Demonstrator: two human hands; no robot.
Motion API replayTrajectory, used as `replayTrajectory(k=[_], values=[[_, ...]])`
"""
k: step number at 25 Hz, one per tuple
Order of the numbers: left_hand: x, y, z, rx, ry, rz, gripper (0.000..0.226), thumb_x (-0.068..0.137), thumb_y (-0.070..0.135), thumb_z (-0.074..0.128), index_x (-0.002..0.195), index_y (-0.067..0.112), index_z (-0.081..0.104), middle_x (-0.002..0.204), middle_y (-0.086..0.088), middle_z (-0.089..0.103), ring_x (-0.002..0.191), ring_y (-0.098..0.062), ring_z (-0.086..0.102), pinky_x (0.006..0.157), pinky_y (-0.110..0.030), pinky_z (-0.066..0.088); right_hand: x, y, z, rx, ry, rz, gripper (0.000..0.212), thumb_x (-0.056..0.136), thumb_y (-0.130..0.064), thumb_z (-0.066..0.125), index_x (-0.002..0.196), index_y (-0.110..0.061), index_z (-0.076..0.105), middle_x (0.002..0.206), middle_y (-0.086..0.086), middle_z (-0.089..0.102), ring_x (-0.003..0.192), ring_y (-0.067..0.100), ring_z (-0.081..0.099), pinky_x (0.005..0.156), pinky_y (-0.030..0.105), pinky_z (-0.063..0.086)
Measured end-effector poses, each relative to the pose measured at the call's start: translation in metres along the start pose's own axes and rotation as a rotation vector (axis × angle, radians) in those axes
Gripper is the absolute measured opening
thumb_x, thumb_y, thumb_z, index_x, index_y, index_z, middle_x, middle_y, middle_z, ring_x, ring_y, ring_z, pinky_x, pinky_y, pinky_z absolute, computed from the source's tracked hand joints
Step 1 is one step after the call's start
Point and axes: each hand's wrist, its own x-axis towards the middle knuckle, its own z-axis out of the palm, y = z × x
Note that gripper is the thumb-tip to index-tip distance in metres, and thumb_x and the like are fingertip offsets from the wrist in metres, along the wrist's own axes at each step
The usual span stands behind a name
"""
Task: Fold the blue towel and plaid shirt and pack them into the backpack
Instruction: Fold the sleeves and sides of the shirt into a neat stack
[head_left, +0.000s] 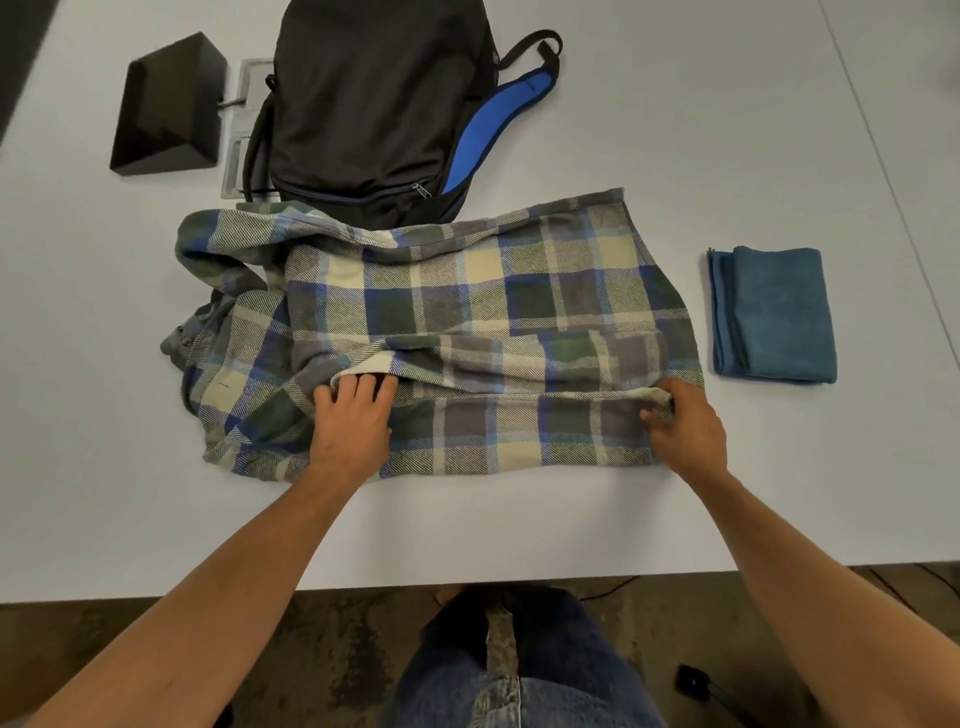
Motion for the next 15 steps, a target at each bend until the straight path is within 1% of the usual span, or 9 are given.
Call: replayTrajectory(k=[2,4,6,7,8,10,11,13,15], values=[[0.001,0.003,0.000,-0.073,0.075,-0.010,0.063,0.078,0.043,0.073,0.131,0.016,0.052,0.122,-0.012,0.058,0.111,-0.033,0.051,0.085,-0.048,0.041,0.001,-0.007,-0.004,0.178,0.028,0.036,0.042,0.088,-0.039,0.071,0.117,-0.020,0.049,0.113,0.003,0.061,0.097,0.023,0.058,0.084,0.037,0.050],[0.001,0.003,-0.003,-0.153,0.206,-0.054,0.047,0.087,0.047,0.060,0.121,0.014,0.056,0.112,-0.011,0.059,0.103,-0.030,0.052,0.082,-0.046,0.039,0.008,-0.016,-0.011,0.351,0.072,0.092,0.058,0.087,-0.048,0.069,0.129,-0.020,0.041,0.119,0.001,0.058,0.104,0.021,0.058,0.092,0.041,0.051],[0.003,0.001,-0.006,-0.230,0.339,-0.118,0.041,0.091,0.046,0.053,0.112,0.012,0.055,0.106,-0.012,0.057,0.099,-0.030,0.050,0.083,-0.046,0.038,0.021,-0.027,-0.018,0.417,0.033,0.145,0.068,0.088,-0.049,0.067,0.140,-0.018,0.035,0.120,0.000,0.055,0.107,0.020,0.055,0.095,0.041,0.047],[0.005,-0.001,-0.007,-0.265,0.373,-0.140,0.040,0.091,0.045,0.056,0.113,0.011,0.053,0.110,-0.013,0.056,0.103,-0.031,0.049,0.087,-0.048,0.038,0.028,-0.032,-0.019,0.388,-0.008,0.156,0.065,0.089,-0.046,0.067,0.140,-0.016,0.039,0.120,0.001,0.056,0.108,0.021,0.056,0.094,0.040,0.047],[0.009,-0.003,-0.008,-0.292,0.367,-0.151,0.043,0.090,0.043,0.060,0.118,0.012,0.052,0.117,-0.013,0.055,0.110,-0.032,0.048,0.091,-0.050,0.037,0.035,-0.036,-0.019,0.332,-0.040,0.156,0.058,0.090,-0.041,0.067,0.136,-0.013,0.045,0.121,0.003,0.059,0.110,0.024,0.058,0.092,0.040,0.048],[0.021,-0.007,-0.011,-0.328,0.262,-0.143,0.051,0.087,0.040,0.064,0.129,0.016,0.049,0.129,-0.010,0.052,0.121,-0.031,0.045,0.099,-0.051,0.034,0.046,-0.044,-0.018,0.258,-0.024,0.151,0.039,0.093,-0.030,0.065,0.125,-0.010,0.055,0.119,0.008,0.063,0.110,0.028,0.060,0.090,0.038,0.048],[0.027,-0.008,-0.011,-0.357,0.205,-0.148,0.047,0.088,0.036,0.064,0.129,0.017,0.052,0.129,-0.009,0.054,0.121,-0.030,0.045,0.100,-0.051,0.033,0.049,-0.049,-0.019,0.274,0.004,0.140,0.032,0.094,-0.025,0.064,0.121,-0.010,0.057,0.115,0.007,0.064,0.109,0.027,0.061,0.090,0.037,0.048],[0.036,-0.011,-0.016,-0.447,0.185,-0.201,0.029,0.092,0.026,0.059,0.119,0.015,0.060,0.116,-0.008,0.061,0.111,-0.030,0.052,0.096,-0.050,0.037,0.056,-0.056,-0.022,0.391,0.064,0.099,0.025,0.095,-0.020,0.063,0.118,-0.011,0.059,0.109,0.003,0.064,0.105,0.024,0.062,0.094,0.039,0.052],[0.040,-0.014,-0.022,-0.523,0.259,-0.276,0.020,0.094,0.023,0.056,0.108,0.010,0.063,0.102,-0.010,0.063,0.098,-0.031,0.056,0.087,-0.050,0.043,0.064,-0.063,-0.030,0.519,0.130,0.067,0.019,0.095,-0.017,0.063,0.113,-0.013,0.059,0.108,0.002,0.066,0.102,0.020,0.063,0.096,0.042,0.053]])
